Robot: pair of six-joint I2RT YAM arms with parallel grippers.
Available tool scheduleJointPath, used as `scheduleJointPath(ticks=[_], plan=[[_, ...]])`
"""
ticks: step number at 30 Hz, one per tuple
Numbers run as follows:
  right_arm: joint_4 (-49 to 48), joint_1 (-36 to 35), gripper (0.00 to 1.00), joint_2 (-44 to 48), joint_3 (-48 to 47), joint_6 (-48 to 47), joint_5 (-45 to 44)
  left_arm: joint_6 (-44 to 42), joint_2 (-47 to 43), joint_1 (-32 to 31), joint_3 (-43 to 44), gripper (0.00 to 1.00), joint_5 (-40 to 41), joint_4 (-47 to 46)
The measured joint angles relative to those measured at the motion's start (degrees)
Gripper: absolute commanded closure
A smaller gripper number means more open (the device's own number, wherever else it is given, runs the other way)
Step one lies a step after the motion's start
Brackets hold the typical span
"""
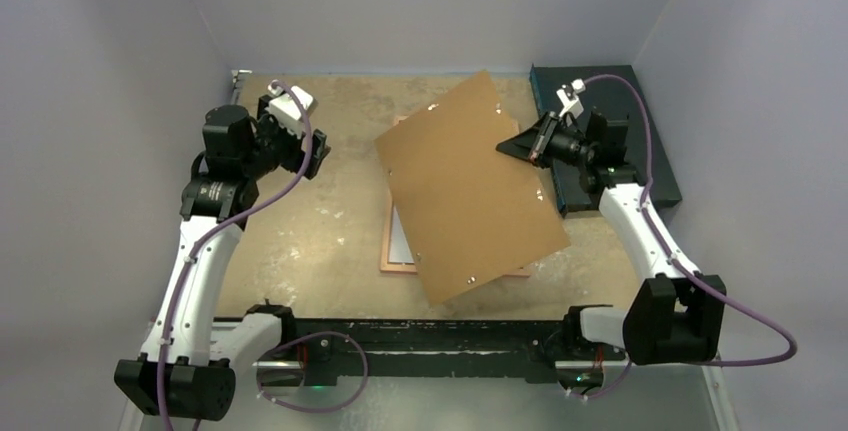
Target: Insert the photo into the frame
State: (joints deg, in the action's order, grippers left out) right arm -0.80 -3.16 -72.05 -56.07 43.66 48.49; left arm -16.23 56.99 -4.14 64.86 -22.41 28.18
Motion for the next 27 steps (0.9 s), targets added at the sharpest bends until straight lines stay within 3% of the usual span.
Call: scheduleJointPath(ticks=[11,27], plan=[[-15.98,6.45,1.00,-0.04,14.60,12.09,-9.05,-0.66,3.65,0.00,-0.90,0.27,-0.96,1.33],[-30.91,6.75,1.00,-9.81,17.25,17.38,-9.77,-0.79,5.31,0.00,-3.58,0.27,-1.44,1.09]])
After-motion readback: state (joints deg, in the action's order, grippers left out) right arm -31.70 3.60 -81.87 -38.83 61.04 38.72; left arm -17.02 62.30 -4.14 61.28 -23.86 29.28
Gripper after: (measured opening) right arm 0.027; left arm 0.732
